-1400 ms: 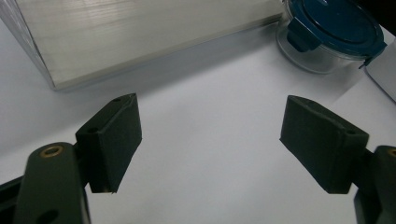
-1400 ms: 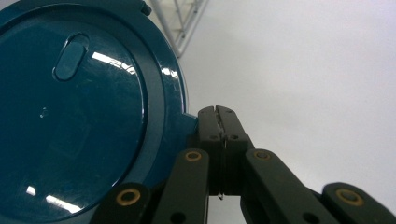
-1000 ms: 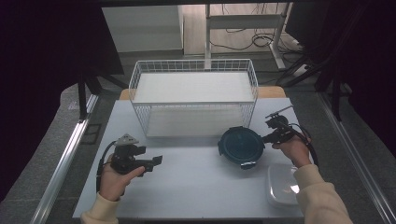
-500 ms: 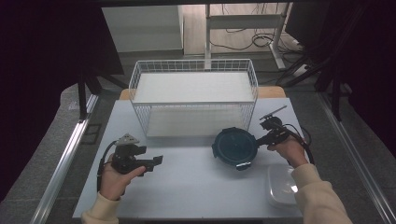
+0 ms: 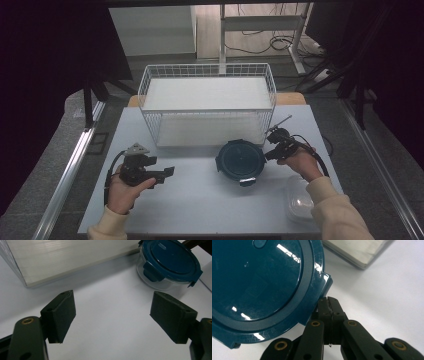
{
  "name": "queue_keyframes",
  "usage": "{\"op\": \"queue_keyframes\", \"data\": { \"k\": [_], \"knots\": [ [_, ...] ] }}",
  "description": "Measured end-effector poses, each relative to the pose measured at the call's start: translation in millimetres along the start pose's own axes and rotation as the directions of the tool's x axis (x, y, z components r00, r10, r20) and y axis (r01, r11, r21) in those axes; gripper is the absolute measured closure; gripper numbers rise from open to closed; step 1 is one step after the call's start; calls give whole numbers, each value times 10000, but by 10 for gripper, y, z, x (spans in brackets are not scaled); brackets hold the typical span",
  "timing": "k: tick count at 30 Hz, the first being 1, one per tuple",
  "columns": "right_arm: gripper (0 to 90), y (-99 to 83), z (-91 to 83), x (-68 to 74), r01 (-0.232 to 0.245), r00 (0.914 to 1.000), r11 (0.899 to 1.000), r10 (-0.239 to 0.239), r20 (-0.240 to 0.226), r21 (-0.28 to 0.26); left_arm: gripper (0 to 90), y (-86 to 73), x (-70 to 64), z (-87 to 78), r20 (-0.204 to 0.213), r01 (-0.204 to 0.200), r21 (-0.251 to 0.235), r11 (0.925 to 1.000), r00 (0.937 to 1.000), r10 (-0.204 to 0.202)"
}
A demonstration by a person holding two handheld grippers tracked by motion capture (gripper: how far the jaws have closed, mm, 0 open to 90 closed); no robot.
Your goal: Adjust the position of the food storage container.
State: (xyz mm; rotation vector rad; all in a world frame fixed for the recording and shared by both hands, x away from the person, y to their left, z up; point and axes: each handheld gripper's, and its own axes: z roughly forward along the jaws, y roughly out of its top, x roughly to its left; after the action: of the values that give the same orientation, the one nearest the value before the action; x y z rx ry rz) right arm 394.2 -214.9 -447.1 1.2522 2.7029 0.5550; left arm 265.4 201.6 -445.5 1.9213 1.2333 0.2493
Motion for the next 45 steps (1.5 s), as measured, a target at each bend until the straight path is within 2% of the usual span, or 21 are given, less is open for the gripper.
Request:
{"op": "queue_keyframes", "data": {
  "k": [16, 21, 32, 37, 39, 42, 43, 44, 45],
  "knots": [
    [900, 124, 72, 234, 689, 9976, 9975, -688, -94, 124, 203, 1, 1, 3, -2, -31, 19, 10000, 10000, 31],
    [899, 133, 80, 272, 666, 9976, 9977, -663, -199, 120, 202, 2, -5, 7, 9, -54, 32, 10000, 10000, 54],
    [899, 186, 115, 397, 1022, 9943, 9946, -1017, -328, 150, 202, 1, -2, 14, -31, -73, 55, 10000, 10000, 73],
    [899, 189, 115, 390, 1072, 9933, 9941, -1063, -445, 178, 202, -3, 8, 5, -41, -44, 41, 10000, 10000, 45],
    [898, 186, 91, 381, 1024, 9937, 9947, -1020, -461, 61, 202, -2, 8, -6, -29, -27, 11, 10000, 10000, 27],
    [898, 128, -98, 246, 453, 9973, 9972, -485, -550, -590, 202, 4, 16, -33, -60, -42, -78, 10000, 10000, 42],
    [898, 128, -98, 246, 453, 9973, 9972, -485, -550, -590, 202, 4, 16, -33, -60, -42, -78, 10000, 10000, 42],
    [898, 69, -218, 191, 187, 9981, 9958, -239, -575, -896, 202, 4, 17, -35, -47, -20, -76, 10000, 10000, 19],
    [898, 69, -218, 191, 187, 9981, 9958, -239, -575, -896, 202, 4, 17, -35, -47, -20, -76, 10000, 10000, 19]
  ]
}}
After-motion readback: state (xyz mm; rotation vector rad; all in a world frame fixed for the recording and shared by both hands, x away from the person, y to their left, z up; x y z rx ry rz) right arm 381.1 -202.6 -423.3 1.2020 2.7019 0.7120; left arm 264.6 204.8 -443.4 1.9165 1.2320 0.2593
